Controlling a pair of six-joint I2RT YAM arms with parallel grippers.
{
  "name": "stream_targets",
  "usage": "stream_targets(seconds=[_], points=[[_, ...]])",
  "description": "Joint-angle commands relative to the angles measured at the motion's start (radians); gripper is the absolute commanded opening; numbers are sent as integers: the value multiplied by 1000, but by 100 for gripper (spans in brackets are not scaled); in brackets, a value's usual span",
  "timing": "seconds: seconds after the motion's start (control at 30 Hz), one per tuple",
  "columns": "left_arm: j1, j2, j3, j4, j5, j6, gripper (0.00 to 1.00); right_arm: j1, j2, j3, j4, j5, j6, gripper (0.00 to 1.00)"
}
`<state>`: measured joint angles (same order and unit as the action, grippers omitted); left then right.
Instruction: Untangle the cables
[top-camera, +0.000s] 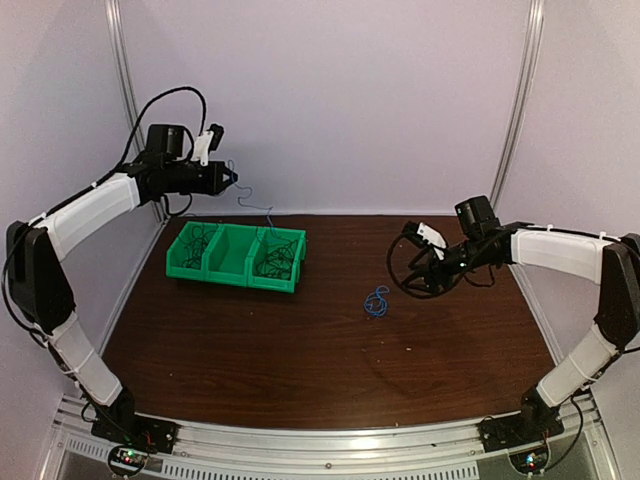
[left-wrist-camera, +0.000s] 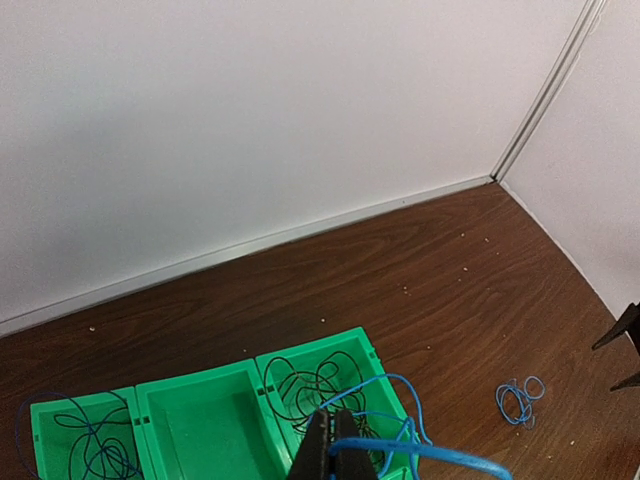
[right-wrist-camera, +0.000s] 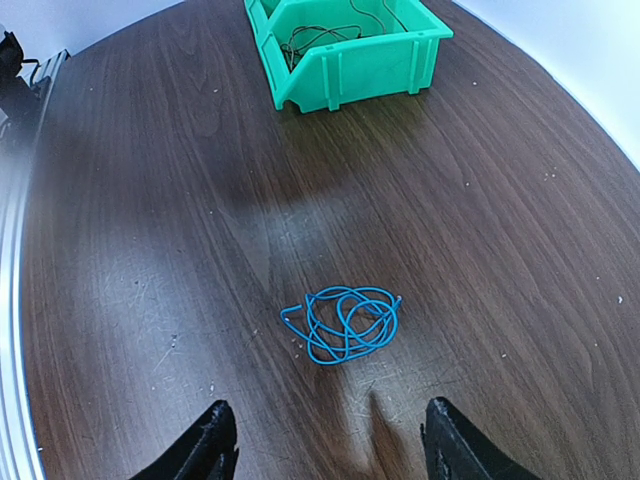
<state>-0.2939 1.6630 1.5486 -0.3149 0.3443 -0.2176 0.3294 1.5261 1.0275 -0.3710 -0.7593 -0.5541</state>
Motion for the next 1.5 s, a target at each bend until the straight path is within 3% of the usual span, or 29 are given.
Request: stream_targets(seconds=[0.0,0.37,0.93,1.07,1.1,1.2,1.23,1.47], points=[[14,24,31,20,-21,19,0,-3,-7,-1,0,14,-6,65],[45,44,29,9,-110,26,0,-3,0,-1,-1,15,-6,65],[79,285,22,3,-198,-43,0,-3,14,0,-9,15,-15,65],[78,328,11,3,-158,-77,0,-3,17,0,-12,14,-18,65],[78,336,11,2,-148,-82,3,-3,18,1,-14,14,-18,65],[78,340,29,-32,-153,-68,32,-3,22,5,-20,13,-21,65],[78,330,29,-33,-161,-68,37,-3,22,5,-20,12,-21,65],[78,239,48,-74,-124,-52,48,-3,26,6,-22,11,-20,65]])
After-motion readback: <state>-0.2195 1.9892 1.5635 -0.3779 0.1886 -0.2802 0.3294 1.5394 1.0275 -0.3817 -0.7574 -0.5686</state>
